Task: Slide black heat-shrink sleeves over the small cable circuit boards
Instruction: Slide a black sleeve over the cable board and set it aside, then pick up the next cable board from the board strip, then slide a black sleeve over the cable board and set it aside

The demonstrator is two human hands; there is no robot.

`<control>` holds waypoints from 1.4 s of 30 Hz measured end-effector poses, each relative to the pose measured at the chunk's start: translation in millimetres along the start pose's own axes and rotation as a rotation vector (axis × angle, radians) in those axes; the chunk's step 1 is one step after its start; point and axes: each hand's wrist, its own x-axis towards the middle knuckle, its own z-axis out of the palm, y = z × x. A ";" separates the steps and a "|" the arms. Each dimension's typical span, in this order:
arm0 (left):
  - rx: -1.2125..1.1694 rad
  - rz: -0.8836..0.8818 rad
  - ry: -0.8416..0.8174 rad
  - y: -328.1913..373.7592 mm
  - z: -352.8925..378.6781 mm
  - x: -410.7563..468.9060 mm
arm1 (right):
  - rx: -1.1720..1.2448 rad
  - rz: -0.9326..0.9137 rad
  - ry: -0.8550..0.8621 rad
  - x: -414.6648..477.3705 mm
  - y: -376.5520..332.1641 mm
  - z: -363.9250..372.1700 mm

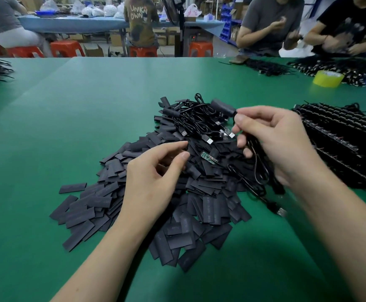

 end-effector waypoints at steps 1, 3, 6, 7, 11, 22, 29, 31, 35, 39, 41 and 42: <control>0.017 0.011 0.001 -0.1 -0.5 0.0 | -0.076 -0.019 -0.014 12.2 -9.0 -1.0; 0.042 0.022 -0.001 0.4 -0.4 0.7 | -0.266 -0.089 -0.033 44.5 -27.7 2.9; 0.036 0.018 -0.010 1.5 0.1 0.1 | -0.536 -0.211 -0.032 101.0 -42.9 22.6; 0.036 0.017 -0.018 1.6 0.4 -0.4 | -0.615 -0.234 -0.034 118.1 -42.2 31.5; 0.053 0.030 -0.054 -0.2 0.5 -1.4 | -0.894 -0.287 -0.069 167.4 -23.8 60.4; 0.423 0.166 -0.099 -12.9 0.1 3.3 | -1.158 -0.422 -0.328 55.3 8.3 17.4; 0.718 0.266 -0.271 -8.3 -0.5 3.0 | -1.251 -0.207 -0.380 13.0 24.8 3.9; 0.740 0.273 -0.268 -8.7 -0.8 3.1 | -1.221 -0.199 -0.352 11.9 30.3 5.8; 0.755 0.286 -0.258 -8.3 -0.8 4.4 | -1.117 -0.202 -0.290 9.6 38.7 6.8; 0.777 0.300 -0.269 -7.5 -1.2 5.7 | -0.981 -0.280 -0.210 1.8 43.4 8.7; 0.781 0.308 -0.270 -7.6 -0.4 6.2 | -0.927 -0.350 -0.175 -3.6 43.9 11.4; 0.780 0.311 -0.270 -7.7 -0.2 6.2 | -0.902 -0.383 -0.162 -6.5 44.2 13.2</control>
